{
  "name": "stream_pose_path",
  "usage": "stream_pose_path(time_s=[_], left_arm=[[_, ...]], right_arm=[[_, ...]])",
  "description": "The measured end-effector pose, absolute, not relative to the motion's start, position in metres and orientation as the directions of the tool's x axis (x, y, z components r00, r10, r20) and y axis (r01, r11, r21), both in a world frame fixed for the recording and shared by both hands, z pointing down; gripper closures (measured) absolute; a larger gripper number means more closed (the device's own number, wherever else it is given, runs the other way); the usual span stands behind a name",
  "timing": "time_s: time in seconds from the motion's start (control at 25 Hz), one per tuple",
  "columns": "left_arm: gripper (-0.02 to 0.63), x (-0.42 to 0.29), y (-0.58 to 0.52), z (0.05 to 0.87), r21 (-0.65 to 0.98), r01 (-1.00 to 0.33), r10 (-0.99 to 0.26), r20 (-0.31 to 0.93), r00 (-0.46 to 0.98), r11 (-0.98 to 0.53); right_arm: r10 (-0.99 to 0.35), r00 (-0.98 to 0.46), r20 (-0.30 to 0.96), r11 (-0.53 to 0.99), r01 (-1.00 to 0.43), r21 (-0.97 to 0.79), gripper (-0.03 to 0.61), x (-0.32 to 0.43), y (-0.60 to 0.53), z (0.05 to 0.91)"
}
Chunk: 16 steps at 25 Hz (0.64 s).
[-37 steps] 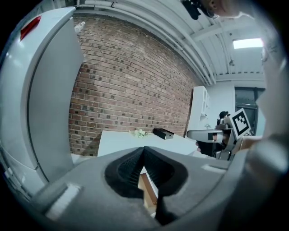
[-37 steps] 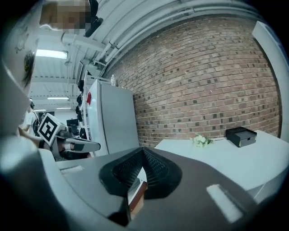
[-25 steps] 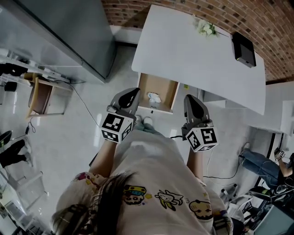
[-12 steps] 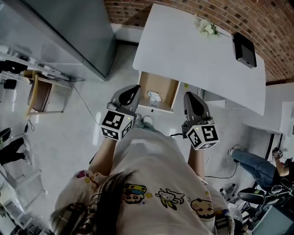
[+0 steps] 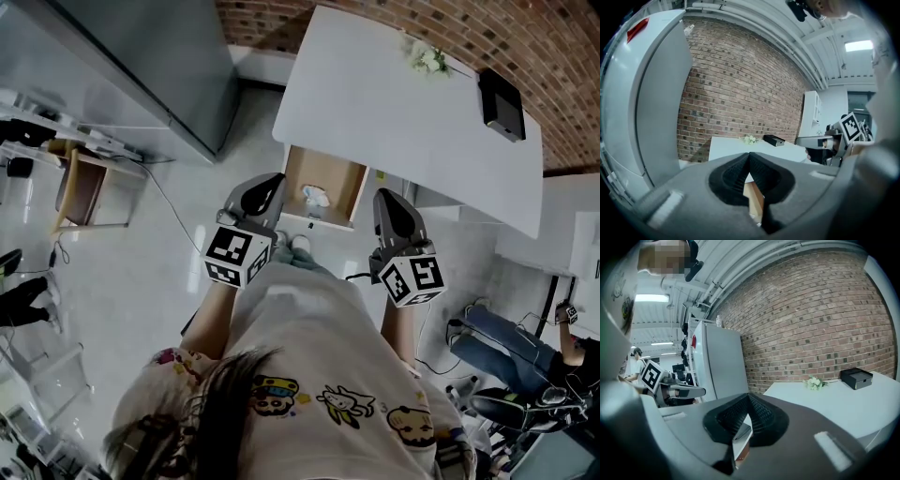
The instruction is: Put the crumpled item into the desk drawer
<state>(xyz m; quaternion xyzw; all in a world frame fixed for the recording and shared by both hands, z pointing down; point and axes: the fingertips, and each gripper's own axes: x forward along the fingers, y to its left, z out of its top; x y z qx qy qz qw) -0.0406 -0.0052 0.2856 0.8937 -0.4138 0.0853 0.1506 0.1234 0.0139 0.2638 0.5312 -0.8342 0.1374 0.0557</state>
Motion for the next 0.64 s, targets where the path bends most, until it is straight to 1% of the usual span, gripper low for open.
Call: stream_pose_path(time_s=[0.64], left_arm=[[0.615, -0.0427, -0.0104, 0.2834, 0.198, -0.778, -0.728, 0.275, 0.628, -0.596]], right_arm=[[-0.87, -0.429, 0.242, 0.396, -0.902, -0.174, 0.569, 0.1287, 0.0098, 0.2646]])
